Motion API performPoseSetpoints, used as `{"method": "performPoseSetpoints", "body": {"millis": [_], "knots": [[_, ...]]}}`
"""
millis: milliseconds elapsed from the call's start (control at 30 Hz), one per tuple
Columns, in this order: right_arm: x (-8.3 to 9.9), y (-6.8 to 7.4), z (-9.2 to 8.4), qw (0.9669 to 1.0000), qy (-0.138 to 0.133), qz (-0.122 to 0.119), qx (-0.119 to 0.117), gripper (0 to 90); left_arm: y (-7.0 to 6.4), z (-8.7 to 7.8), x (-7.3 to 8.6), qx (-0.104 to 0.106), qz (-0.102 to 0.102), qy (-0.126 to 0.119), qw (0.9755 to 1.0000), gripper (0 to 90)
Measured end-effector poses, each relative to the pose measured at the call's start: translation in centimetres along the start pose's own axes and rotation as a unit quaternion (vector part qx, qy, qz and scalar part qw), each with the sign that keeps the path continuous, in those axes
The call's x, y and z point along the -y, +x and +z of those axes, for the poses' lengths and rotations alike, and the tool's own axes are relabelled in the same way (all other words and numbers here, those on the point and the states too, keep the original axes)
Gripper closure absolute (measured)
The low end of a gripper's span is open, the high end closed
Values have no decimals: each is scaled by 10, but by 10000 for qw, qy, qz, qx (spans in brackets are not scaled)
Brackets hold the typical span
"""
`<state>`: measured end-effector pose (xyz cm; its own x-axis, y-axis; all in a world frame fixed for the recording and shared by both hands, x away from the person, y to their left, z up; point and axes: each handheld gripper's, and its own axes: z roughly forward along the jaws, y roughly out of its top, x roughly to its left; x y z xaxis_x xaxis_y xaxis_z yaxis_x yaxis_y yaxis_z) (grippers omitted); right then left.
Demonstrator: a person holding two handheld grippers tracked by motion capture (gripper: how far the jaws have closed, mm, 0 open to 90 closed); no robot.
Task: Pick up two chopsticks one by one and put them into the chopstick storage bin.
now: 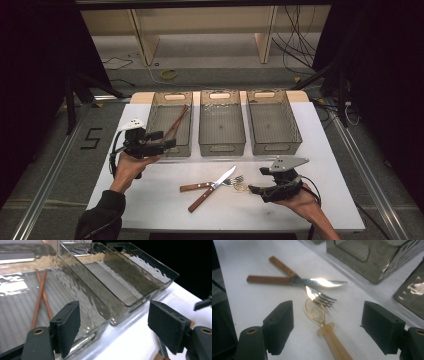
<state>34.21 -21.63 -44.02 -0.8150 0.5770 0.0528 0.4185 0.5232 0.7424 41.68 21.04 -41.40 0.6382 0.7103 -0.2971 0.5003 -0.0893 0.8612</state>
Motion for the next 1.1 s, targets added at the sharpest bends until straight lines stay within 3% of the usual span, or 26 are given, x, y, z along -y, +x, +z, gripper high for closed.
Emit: {"method": "performPoseSetpoints", "body": {"millis": [200, 633, 767, 1000, 1100], "knots": [[-2, -2, 5, 9993, 332, -150, -54, 267, -13, 0, 9, 7, 198, 123, 9997, 244], [-3, -9, 14, 9947, 938, -412, -114, 290, -23, 2, 35, 86, 139, 126, 9998, 235], [-3, -9, 15, 9929, 1096, -445, -119, 299, -28, 4, 43, 222, 389, 251, 9987, 230], [-4, -12, 19, 9885, 1370, -617, -143, 311, -39, 6, 47, 331, 543, 300, 9975, 226], [-4, -11, 20, 9869, 1508, -558, -133, 315, -43, 5, 49, 391, 613, 246, 9971, 223]]}}
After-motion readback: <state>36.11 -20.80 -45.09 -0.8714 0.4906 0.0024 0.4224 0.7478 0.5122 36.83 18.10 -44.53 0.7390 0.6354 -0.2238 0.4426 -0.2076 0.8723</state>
